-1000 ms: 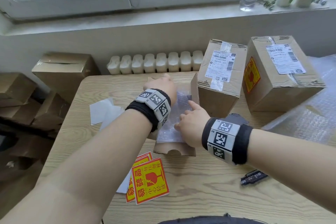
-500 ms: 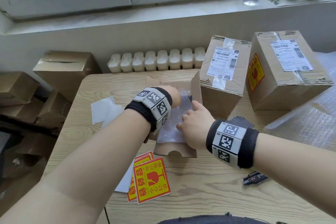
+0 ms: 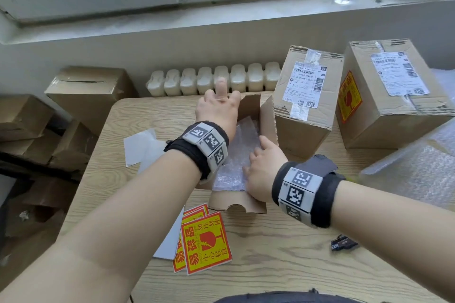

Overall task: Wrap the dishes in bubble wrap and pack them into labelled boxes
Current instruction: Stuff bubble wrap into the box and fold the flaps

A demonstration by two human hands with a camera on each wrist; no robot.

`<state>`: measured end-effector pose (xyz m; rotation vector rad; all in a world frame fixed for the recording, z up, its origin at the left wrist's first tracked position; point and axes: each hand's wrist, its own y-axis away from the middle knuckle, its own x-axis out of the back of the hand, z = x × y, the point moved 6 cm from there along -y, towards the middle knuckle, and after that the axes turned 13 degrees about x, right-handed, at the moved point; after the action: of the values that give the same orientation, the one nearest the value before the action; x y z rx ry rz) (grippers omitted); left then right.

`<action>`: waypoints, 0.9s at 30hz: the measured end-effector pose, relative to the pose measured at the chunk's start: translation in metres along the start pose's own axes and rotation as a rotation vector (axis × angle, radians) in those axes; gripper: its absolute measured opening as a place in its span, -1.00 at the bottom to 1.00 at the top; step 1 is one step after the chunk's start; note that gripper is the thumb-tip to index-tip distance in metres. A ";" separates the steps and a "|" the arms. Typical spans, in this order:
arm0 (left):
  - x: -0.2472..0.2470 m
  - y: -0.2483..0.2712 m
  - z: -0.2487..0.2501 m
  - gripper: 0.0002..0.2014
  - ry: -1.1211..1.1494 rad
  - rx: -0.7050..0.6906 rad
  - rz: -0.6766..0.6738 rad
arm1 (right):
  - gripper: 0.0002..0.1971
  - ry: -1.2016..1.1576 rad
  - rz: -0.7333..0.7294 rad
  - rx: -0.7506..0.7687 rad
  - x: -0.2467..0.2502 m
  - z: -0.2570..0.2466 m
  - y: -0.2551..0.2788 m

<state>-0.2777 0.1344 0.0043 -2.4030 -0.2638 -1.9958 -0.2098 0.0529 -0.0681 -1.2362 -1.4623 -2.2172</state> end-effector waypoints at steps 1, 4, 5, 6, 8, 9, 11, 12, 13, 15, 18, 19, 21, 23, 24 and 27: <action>0.002 0.002 0.000 -0.51 0.006 -0.009 0.036 | -0.44 -0.011 -0.008 0.003 -0.002 0.001 -0.005; -0.007 0.003 -0.003 -0.69 -0.043 -0.048 -0.035 | -0.38 0.020 -0.104 0.005 -0.009 -0.001 -0.018; -0.017 0.004 -0.003 -0.71 -0.089 -0.074 -0.131 | -0.38 0.021 -0.101 0.005 -0.010 -0.001 -0.021; -0.028 0.005 -0.004 -0.69 -0.144 -0.110 -0.228 | -0.38 0.015 -0.088 0.005 -0.010 -0.001 -0.024; -0.047 0.008 -0.002 -0.67 -0.261 -0.196 -0.345 | -0.39 -0.030 -0.039 -0.004 -0.011 0.001 -0.026; -0.053 0.010 0.000 -0.67 -0.314 -0.236 -0.356 | -0.40 -0.047 0.009 -0.007 -0.010 0.002 -0.027; -0.060 0.011 0.007 -0.68 -0.380 -0.285 -0.327 | -0.47 -0.096 0.136 -0.011 -0.004 0.001 -0.022; -0.061 0.010 0.011 -0.69 -0.397 -0.291 -0.299 | -0.52 -0.111 0.192 -0.015 0.000 0.000 -0.016; -0.062 0.010 0.016 -0.70 -0.407 -0.292 -0.279 | -0.58 -0.119 0.260 -0.013 0.005 -0.001 -0.010; -0.064 0.009 0.026 -0.71 -0.406 -0.296 -0.260 | -0.70 -0.157 0.385 0.000 0.011 -0.002 0.000; -0.072 0.004 0.034 -0.68 -0.468 -0.346 -0.311 | -0.90 -0.160 0.536 -0.044 0.018 0.002 0.010; -0.075 0.002 0.034 -0.65 -0.484 -0.363 -0.338 | -0.83 -0.177 0.559 -0.034 0.020 0.002 0.012; -0.077 -0.002 0.033 -0.62 -0.472 -0.379 -0.428 | -0.88 -0.207 0.523 0.028 0.019 -0.001 0.008; -0.076 -0.003 0.031 -0.63 -0.441 -0.367 -0.496 | -0.85 -0.234 0.386 0.104 0.011 -0.006 0.001; -0.073 -0.002 0.030 -0.60 -0.436 -0.355 -0.489 | -0.80 -0.221 0.348 0.141 0.009 -0.007 0.002; -0.068 -0.001 0.030 -0.35 -0.465 -0.349 -0.463 | -0.74 -0.185 0.286 0.203 0.006 -0.007 0.003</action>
<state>-0.2605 0.1299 -0.0681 -3.2775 -0.5607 -1.6933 -0.2155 0.0477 -0.0629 -1.5048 -1.4279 -1.7653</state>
